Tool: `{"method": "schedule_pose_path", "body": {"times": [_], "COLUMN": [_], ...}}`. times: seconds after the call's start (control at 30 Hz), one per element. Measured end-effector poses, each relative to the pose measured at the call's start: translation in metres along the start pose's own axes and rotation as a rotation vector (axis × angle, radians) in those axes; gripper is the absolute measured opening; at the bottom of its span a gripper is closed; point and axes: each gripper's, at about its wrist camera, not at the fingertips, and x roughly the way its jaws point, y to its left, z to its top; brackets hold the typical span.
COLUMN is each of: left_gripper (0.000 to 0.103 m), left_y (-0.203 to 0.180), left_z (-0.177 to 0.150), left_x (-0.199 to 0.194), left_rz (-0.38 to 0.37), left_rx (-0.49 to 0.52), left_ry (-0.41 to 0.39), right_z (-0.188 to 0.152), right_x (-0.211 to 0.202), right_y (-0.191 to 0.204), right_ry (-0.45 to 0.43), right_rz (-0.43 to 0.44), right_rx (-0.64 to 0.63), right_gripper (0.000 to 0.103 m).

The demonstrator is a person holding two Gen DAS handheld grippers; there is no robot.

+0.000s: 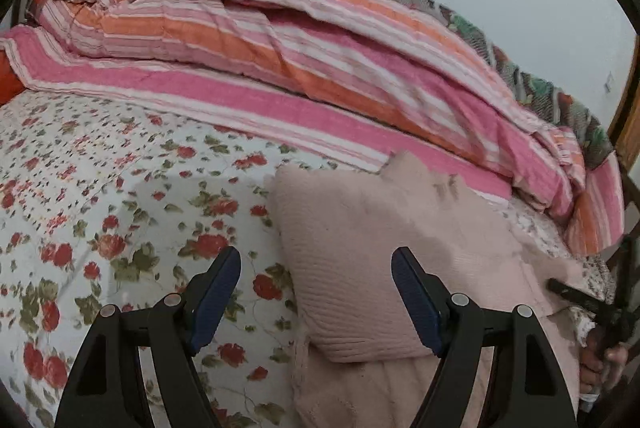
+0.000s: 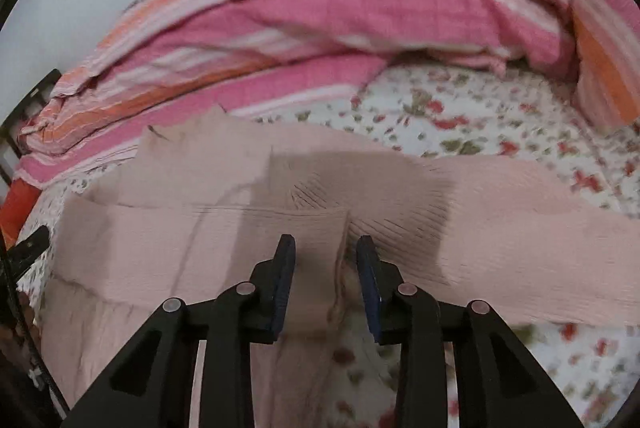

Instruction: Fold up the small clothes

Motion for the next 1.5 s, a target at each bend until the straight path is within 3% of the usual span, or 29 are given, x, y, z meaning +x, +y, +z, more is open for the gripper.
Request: {"method": "schedule_pose_path", "body": {"times": [0.1, 0.2, 0.27, 0.33, 0.43, 0.5, 0.57, 0.63, 0.67, 0.7, 0.8, 0.97, 1.13, 1.27, 1.33, 1.5], "left_gripper": [0.075, 0.075, 0.075, 0.075, 0.075, 0.075, 0.076, 0.077, 0.077, 0.078, 0.080, 0.084, 0.089, 0.089, 0.090, 0.090], "left_y": [-0.006, -0.020, -0.029, -0.037, -0.038, -0.039, -0.041, -0.043, -0.044, -0.045, -0.046, -0.043, -0.041, -0.042, -0.043, -0.040], "left_z": [0.001, 0.003, 0.003, 0.000, -0.006, -0.009, -0.012, -0.014, -0.015, -0.015, -0.015, -0.015, -0.014, -0.014, -0.014, -0.013], "left_x": [-0.002, -0.004, 0.001, 0.020, 0.047, 0.052, 0.051, 0.053, 0.053, 0.052, 0.052, 0.049, 0.048, 0.050, 0.050, 0.049], "left_rz": [-0.057, -0.117, -0.131, -0.078, -0.012, 0.013, 0.025, 0.039, 0.042, 0.044, 0.041, 0.016, 0.015, 0.020, 0.024, 0.003], "left_rx": [0.036, 0.096, 0.128, 0.154, 0.165, 0.180, 0.195, 0.210, 0.215, 0.220, 0.224, 0.212, 0.197, 0.194, 0.199, 0.180], "left_ry": [-0.019, -0.044, -0.041, 0.019, 0.123, 0.138, 0.130, 0.135, 0.134, 0.134, 0.136, 0.131, 0.127, 0.130, 0.130, 0.127], "right_z": [-0.006, -0.008, -0.008, -0.013, -0.015, -0.019, -0.023, -0.025, -0.025, -0.025, -0.020, -0.008, -0.045, -0.093, -0.103, -0.096], "right_x": [-0.008, -0.027, -0.018, -0.003, -0.005, -0.007, -0.011, -0.017, -0.022, -0.028, -0.057, -0.123, -0.145, -0.137, -0.135, -0.134], "right_y": [0.019, 0.013, 0.006, 0.005, 0.008, 0.007, 0.003, 0.003, 0.001, 0.001, -0.012, -0.076, -0.155, -0.217, -0.237, -0.262], "right_ry": [-0.054, -0.146, -0.113, -0.061, -0.074, -0.070, -0.071, -0.080, -0.096, -0.112, -0.158, -0.254, -0.227, -0.168, -0.187, -0.248], "right_rz": [-0.020, 0.012, 0.012, -0.009, -0.025, -0.025, 0.004, 0.046, 0.060, 0.056, 0.017, -0.098, -0.217, -0.163, -0.126, -0.098], "right_rx": [-0.114, -0.085, -0.054, -0.053, -0.072, -0.073, -0.057, -0.034, -0.023, -0.016, -0.004, 0.107, 0.176, 0.302, 0.354, 0.445], "right_gripper": [0.004, 0.004, 0.004, 0.004, 0.005, 0.005, 0.015, 0.042, 0.048, 0.053, 0.056, 0.081, 0.081, 0.081, 0.080, 0.080]}}
